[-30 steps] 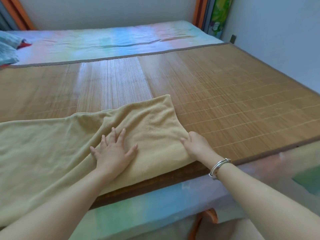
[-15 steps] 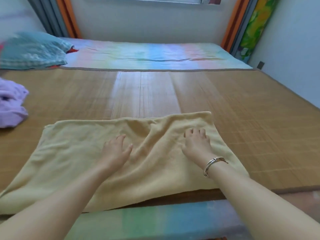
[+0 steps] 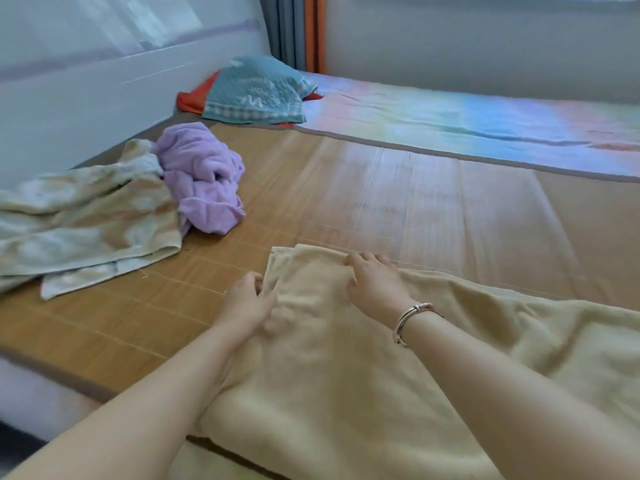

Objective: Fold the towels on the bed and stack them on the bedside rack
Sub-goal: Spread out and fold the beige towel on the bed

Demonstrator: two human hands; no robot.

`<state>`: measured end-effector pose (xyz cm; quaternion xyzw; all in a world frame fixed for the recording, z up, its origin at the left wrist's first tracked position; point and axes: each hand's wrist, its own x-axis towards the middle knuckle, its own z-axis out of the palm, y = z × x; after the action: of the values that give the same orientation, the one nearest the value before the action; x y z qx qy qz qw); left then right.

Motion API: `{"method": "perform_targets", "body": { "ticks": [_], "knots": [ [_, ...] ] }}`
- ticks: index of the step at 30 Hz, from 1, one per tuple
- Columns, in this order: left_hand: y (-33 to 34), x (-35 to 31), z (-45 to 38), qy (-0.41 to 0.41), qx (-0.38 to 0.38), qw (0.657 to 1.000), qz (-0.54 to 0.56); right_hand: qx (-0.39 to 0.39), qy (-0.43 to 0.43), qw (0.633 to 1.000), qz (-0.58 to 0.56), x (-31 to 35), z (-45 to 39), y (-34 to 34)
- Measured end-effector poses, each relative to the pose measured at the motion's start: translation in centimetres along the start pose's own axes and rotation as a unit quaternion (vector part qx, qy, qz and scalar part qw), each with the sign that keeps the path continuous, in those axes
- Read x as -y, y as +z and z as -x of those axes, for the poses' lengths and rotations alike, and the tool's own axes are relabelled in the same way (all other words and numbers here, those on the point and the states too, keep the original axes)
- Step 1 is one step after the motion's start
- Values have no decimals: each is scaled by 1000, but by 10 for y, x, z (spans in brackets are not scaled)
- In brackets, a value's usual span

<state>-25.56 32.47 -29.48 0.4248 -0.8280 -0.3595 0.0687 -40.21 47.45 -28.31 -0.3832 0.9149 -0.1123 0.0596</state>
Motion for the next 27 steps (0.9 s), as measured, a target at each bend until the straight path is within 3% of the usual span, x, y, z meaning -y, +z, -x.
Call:
{"method": "perform_targets", "body": {
  "ticks": [5, 12, 15, 17, 19, 21, 24, 27],
  "knots": [
    [8, 2, -31, 14, -23, 999, -28, -6, 40, 998, -46, 12, -51, 17],
    [22, -11, -48, 27, 40, 998, 47, -9, 87, 986, -140, 24, -76, 14],
    [17, -10, -45, 31, 75, 995, 62, -104, 50, 979, -168, 34, -68, 8],
    [8, -7, -41, 37, 50, 991, 119, -188, 14, 972, -137, 42, -62, 7],
    [-2, 0, -37, 28, 7, 989, 145, -213, -6, 973, -86, 48, -63, 12],
    [-10, 12, -32, 13, 17, 993, 113, -142, 3, 989, -52, 57, -63, 22],
    [-21, 25, -15, -75, 94, 990, 73, 13, 33, 997, -62, 62, -52, 33],
    [-33, 30, 9, -96, 175, 979, 36, 20, 3, 995, -94, 59, -22, 29]
  ]
}}
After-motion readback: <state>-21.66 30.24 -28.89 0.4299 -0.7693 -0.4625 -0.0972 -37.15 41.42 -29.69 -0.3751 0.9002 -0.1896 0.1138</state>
